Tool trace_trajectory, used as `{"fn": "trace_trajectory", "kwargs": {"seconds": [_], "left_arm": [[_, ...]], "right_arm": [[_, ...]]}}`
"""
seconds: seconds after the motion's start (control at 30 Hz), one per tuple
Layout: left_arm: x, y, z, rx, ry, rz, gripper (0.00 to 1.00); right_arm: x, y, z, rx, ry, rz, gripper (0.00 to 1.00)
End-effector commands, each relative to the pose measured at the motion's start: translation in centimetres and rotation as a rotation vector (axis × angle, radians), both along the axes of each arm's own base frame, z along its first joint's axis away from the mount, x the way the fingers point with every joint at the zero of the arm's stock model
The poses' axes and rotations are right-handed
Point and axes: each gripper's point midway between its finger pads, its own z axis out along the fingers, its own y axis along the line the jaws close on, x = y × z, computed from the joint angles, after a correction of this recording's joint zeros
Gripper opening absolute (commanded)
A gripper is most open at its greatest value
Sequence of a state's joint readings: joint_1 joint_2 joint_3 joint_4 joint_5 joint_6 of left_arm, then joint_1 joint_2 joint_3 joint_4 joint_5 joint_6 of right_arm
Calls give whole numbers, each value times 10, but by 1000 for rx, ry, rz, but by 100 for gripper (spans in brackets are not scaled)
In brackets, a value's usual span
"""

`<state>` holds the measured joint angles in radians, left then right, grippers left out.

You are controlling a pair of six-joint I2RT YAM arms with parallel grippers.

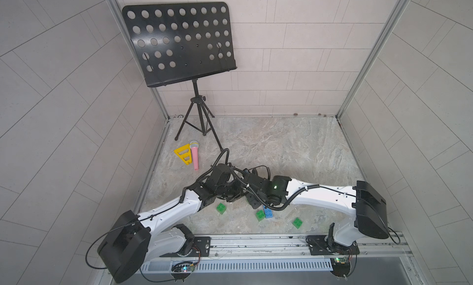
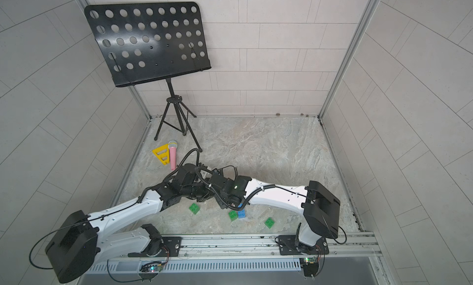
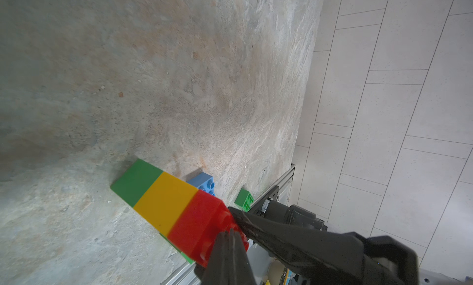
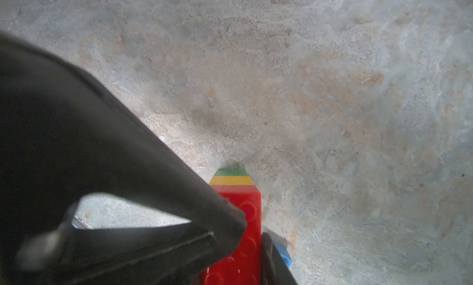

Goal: Assemble the letter r with lego
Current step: Assemble the lego brick with the lego brick.

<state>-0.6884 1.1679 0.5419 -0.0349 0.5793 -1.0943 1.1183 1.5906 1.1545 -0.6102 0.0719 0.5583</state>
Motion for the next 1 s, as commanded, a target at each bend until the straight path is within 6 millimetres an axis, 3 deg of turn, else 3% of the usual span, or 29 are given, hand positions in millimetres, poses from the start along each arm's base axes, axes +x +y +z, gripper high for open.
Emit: {"fn": "trace_trajectory", "kwargs": {"seconds": [0.0,0.73,0.97], "left_arm": [[-35,42,-71,268,181,13,0],[-56,59,-101,339,242,-1,0],[-66,69,-111,354,265,16,0]], "right_arm": [[-8,2,-8,-42,3,76,13],[-16,-5,-20,-67,21,35,12],[-17,-4,-18,-55,27,33,7]]}}
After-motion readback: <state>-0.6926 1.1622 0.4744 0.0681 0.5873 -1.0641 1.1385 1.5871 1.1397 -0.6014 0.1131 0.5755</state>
